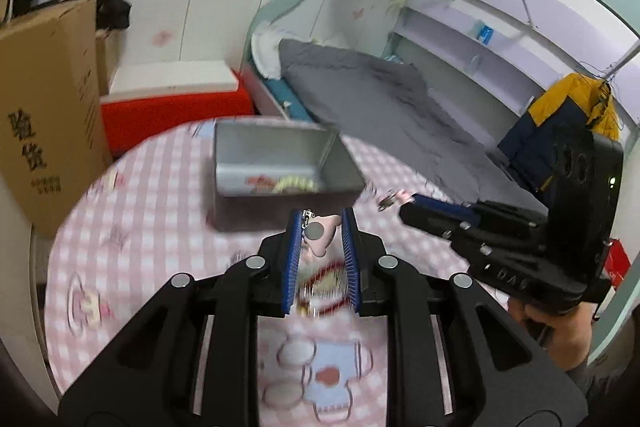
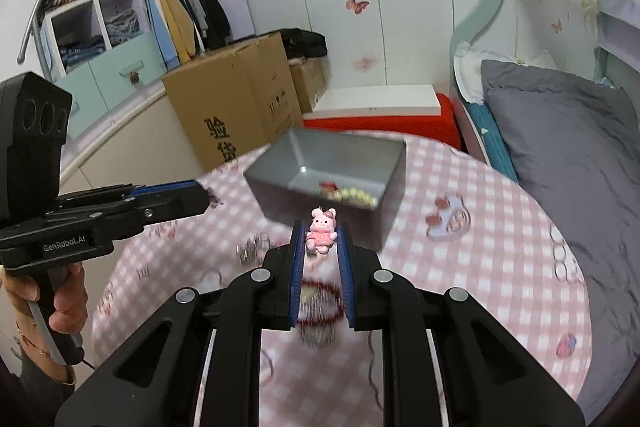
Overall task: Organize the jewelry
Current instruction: 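Carry both pink charms over the grey tin and open both grippers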
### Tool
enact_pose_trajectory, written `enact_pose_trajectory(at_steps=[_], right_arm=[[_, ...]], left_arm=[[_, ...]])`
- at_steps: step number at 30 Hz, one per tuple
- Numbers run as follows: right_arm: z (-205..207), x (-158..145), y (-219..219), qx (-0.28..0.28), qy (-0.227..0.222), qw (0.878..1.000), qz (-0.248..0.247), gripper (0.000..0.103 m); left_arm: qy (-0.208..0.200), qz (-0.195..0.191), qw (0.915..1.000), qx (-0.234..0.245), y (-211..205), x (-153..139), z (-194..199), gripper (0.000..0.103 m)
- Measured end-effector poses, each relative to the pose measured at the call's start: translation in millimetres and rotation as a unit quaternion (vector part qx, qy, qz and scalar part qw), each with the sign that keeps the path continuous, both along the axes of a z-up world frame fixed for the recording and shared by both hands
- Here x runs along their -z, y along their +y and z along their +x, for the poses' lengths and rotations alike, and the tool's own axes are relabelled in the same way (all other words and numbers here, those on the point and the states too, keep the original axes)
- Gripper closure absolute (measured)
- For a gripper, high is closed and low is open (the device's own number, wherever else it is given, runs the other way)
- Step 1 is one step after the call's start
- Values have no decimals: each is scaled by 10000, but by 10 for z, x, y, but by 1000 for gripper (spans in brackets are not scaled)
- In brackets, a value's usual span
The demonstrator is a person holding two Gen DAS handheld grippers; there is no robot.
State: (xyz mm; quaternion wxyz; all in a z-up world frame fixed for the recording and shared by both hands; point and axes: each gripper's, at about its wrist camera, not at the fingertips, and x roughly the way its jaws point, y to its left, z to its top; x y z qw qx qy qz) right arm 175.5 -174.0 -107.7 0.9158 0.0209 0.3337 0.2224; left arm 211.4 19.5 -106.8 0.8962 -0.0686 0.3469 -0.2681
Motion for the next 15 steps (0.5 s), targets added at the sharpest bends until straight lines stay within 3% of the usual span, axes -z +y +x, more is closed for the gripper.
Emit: enact_pose_trajectory(at_steps=[6,15], right_arm=[[353,-44,33,19,18,9998,174,88],[669,176,78,59,347,9994,1,88]], left_arm=[[122,98,9998,142,-165,-81,448,83],[724,153,9971,184,-235,209,954,82]])
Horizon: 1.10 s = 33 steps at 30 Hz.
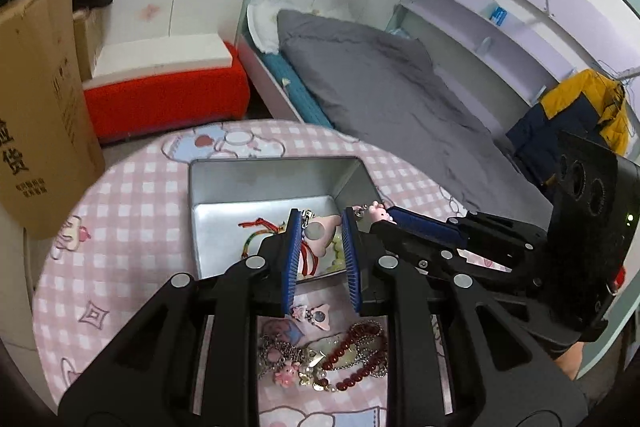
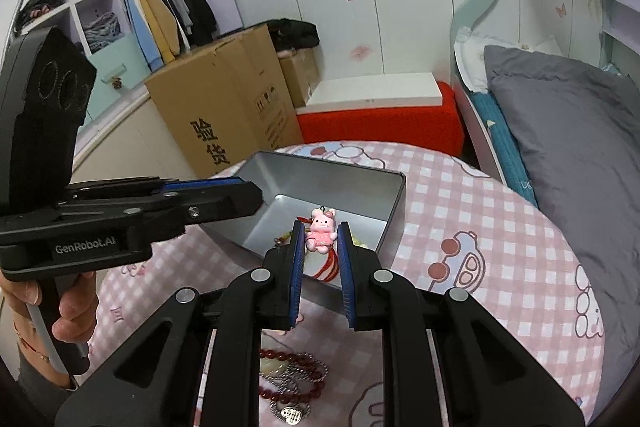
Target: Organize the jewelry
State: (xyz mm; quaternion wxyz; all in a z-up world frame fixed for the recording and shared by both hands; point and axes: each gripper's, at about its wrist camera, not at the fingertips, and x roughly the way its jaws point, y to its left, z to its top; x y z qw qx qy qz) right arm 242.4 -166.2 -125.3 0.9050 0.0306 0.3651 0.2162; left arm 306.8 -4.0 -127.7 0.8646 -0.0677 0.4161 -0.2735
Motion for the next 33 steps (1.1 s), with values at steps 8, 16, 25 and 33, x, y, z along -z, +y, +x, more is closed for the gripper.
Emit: enact_pose_trajectory(at_steps=[8,16,25,33], right_arm=[[35,74,-5,11,110,9999,-34,88],[40,62,-5,44,145,9999,-33,88],[-315,-36,-131,60,-6,9999,-82,82],[-707,189,-172,-2,216,9995,-234,76]], left_arm=[[402,-31,9992,-56,21,147,123,82],[410,-41,9989,-210,41,145,83,39],[-4,71,9995,-321,103,-8,-316,39],[-103,560,9977,-376,81,236,-844,39]])
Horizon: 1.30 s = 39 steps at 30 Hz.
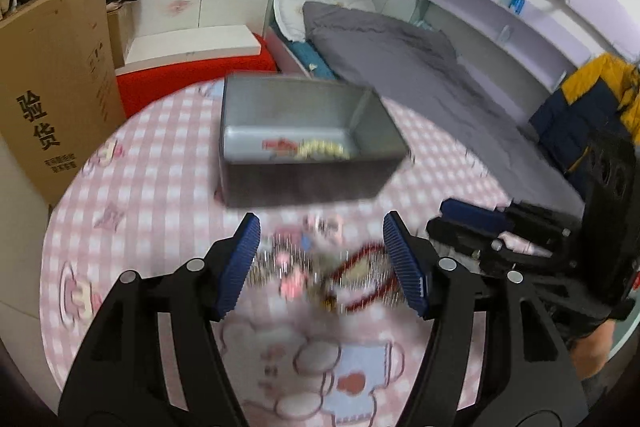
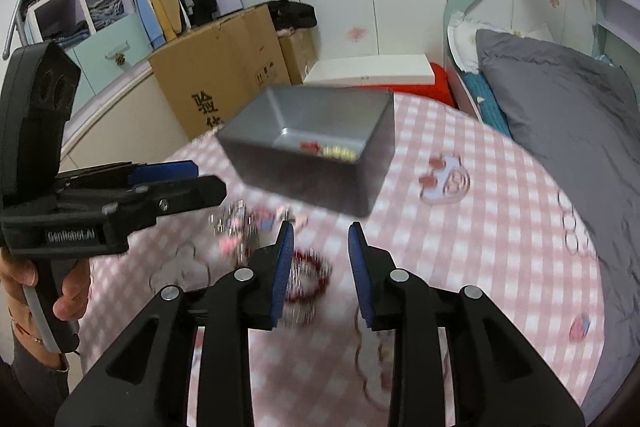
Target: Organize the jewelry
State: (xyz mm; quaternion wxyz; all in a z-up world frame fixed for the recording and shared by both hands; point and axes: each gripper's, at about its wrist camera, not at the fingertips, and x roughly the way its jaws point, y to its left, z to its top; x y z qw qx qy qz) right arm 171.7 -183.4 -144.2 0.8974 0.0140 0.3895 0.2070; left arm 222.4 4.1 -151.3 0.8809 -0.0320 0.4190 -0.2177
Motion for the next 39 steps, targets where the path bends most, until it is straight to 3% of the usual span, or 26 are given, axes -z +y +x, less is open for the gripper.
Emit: enact_pose_trajectory(at_steps=[6,9,18,20,21,23,35,39], right_arm=[[-164,177,-24,19,224,9997,-7,76],[-222,224,-37,44,315,9995,27,75],[-278,260,-101,59,347,9993,98,73],[-274,260,-107,50,357,9993,104,73],[-280,261,-104,54,346,9993,92,73],[-274,265,-103,56,352,9993,94,72],[-285,306,38,-160,414,9990,-66,69],[-274,320,158,-305,439,9984,-175,65]], left_arm=[[191,142,9997,-57,-74,251,-219,40],[300,273,9991,-115,-115,358,-213,51],[409,411,9982,-160,-215,471,-120,68],[332,556,9977,-214,-234,482,-125,77],[294,594,9975,-253,-238,487,-128,87],[271,393,9985,-278,-189,485,-152,94],[-221,-853,9957,-282,244,-25,-423,94],[-265,-920,9946,-408,361,-89,-497,94]])
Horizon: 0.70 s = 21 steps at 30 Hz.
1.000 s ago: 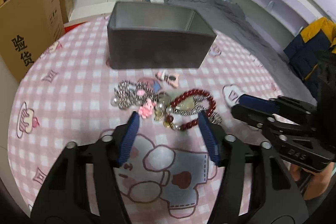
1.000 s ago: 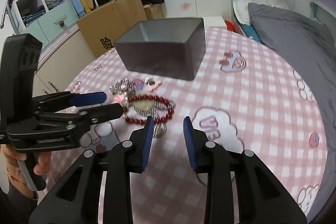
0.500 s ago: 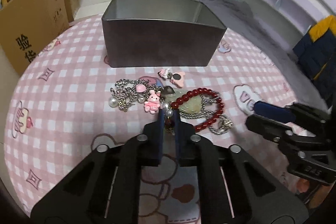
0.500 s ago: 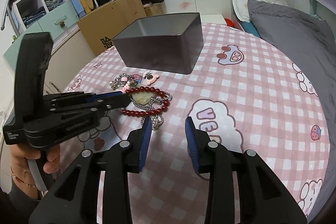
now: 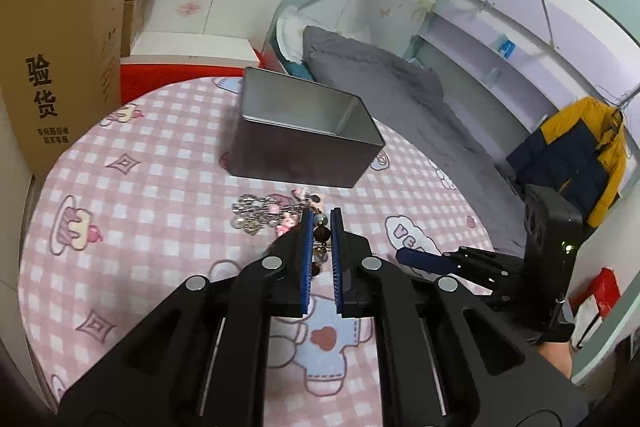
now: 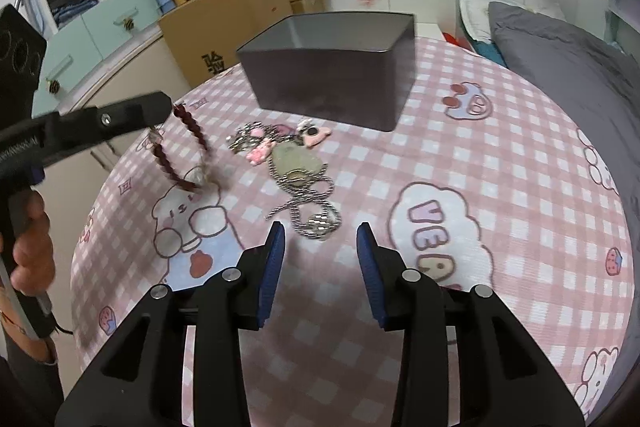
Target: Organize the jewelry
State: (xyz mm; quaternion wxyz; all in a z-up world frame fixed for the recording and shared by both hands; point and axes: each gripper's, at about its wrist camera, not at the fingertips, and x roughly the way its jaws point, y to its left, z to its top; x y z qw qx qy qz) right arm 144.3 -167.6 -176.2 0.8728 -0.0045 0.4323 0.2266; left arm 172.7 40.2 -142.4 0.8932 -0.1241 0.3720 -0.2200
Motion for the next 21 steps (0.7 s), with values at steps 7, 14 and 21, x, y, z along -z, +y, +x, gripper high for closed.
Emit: enact_pose_trajectory(at_steps=[7,14,21], right_arm=[[93,110,201,12,-122,9979,-633,61],[104,136,261,-140,-278,9952,-923,83],[16,-132,186,-123,-464,9975,-511,84]], left_arm=[[149,57,9999,-36,120,99,-6,94],[176,-36,9998,66,120,87,13,94],[51,-177,9997,173,100,-79,15,94]])
